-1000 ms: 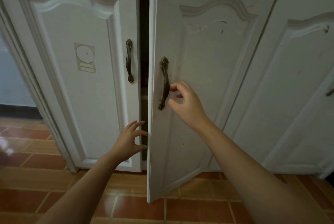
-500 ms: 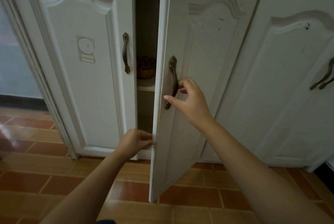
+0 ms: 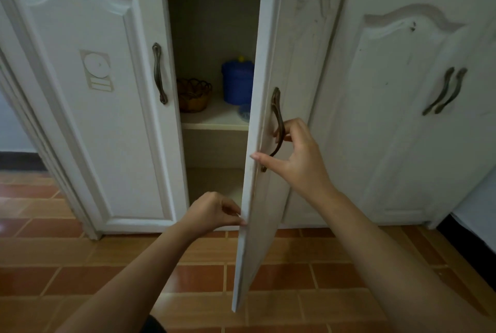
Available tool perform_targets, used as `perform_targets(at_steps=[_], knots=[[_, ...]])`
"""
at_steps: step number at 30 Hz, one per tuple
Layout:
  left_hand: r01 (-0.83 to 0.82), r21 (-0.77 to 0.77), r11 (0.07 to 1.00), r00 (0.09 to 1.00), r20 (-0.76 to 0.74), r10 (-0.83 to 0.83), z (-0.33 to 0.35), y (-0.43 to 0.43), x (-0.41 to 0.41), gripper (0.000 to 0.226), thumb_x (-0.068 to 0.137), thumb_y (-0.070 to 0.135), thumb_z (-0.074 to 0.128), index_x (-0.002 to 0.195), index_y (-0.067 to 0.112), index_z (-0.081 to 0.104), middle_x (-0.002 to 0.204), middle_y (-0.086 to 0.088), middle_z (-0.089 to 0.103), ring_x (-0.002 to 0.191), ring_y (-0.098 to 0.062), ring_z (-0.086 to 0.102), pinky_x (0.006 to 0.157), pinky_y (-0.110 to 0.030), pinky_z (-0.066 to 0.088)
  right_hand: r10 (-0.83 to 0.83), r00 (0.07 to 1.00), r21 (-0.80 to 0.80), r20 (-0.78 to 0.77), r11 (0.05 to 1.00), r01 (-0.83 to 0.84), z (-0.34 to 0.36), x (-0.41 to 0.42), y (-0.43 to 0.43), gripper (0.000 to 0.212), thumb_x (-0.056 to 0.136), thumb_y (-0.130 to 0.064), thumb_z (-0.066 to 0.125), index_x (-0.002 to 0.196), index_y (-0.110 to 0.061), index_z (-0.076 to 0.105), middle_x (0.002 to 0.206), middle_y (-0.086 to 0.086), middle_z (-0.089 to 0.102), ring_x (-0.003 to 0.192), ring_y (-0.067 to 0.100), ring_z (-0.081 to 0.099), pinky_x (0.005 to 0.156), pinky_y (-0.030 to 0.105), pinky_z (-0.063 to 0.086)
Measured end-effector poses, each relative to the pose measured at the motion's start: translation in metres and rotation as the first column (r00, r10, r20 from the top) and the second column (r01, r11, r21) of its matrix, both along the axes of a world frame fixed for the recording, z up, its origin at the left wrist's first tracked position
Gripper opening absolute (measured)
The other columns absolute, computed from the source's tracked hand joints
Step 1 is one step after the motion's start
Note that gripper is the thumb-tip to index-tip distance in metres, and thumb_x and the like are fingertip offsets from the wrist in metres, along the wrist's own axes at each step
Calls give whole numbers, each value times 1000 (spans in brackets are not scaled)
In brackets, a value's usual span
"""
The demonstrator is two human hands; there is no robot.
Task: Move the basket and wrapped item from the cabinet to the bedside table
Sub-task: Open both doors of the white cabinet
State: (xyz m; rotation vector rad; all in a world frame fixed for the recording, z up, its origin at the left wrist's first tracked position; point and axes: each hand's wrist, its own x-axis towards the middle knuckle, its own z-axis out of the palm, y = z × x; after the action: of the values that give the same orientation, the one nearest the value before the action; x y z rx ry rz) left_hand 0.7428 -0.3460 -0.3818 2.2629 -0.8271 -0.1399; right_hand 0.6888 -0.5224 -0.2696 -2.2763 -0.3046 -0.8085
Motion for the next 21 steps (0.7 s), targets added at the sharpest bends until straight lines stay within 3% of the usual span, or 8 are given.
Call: perform_targets(at_steps=[2, 5, 8, 11, 15, 18, 21], knots=[[34, 19, 999, 999, -9, -34, 1, -6, 0, 16, 71, 37, 74, 81, 28, 66, 69, 20, 59, 70, 7, 59, 60, -8, 46, -22, 1000, 17, -11, 1000, 22, -1, -5, -4, 58, 66, -57, 70, 96, -12, 48, 97, 6, 51, 89, 19, 52, 76, 33, 50], [96, 65, 993, 995, -1, -96, 3, -16, -2, 21, 68, 47, 73, 78, 35, 58, 77, 18, 61, 75, 4, 59, 65, -11, 48, -46, 999, 50, -22, 998, 47, -2, -15, -9, 49, 67, -47, 73, 95, -18, 45, 98, 2, 50, 90, 16, 51, 75, 20, 46], [116, 89, 989, 993, -8, -116, 1, -27, -4, 42, 67, 53, 71, 100, 30, 59, 96, 14, 62, 87, 3, 56, 74, -14, 47, -56, 998, 75, -24, 995, 58, -1, -26, -18, 49, 67, -41, 75, 97, -21, 42, 99, -3, 47, 92, 12, 50, 78, 17, 42], [149, 84, 985, 988, -43, -146, -3, -41, -7, 72, 63, 60, 70, 126, 36, 44, 118, 12, 56, 100, -1, 53, 81, -21, 45, -76, 997, 89, -31, 993, 78, -4, -35, -30, 54, 67, -43, 76, 102, -22, 41, 102, -5, 46, 96, 10, 49, 82, 18, 42], [238, 59, 969, 971, -21, -237, -4, -66, -13, 94, 63, 61, 70, 136, 48, 13, 141, 19, 29, 123, -3, 35, 96, -26, 34, -86, 996, 120, -9, 989, 86, -8, -50, -50, 67, 64, -55, 70, 114, -27, 36, 107, -19, 45, 104, -2, 48, 89, 14, 41], [327, 29, 945, 944, 41, -328, -6, -87, -16, 108, 63, 65, 68, 143, 40, 0, 153, 14, 5, 137, -5, 12, 109, -32, 23, -80, 997, 114, -7, 990, 80, -5, -65, -65, 86, 69, -45, 70, 134, -37, 15, 120, -26, 38, 112, -2, 46, 96, 19, 40], [368, 10, 930, 927, 71, -368, -11, -110, -22, 114, 61, 70, 64, 140, 41, -12, 151, 18, -13, 138, -4, -1, 113, -38, 19, -82, 996, 49, 25, 996, 80, -2, -78, -76, 86, 76, -42, 63, 137, -45, 2, 133, -32, 23, 122, -7, 37, 100, 23, 39]])
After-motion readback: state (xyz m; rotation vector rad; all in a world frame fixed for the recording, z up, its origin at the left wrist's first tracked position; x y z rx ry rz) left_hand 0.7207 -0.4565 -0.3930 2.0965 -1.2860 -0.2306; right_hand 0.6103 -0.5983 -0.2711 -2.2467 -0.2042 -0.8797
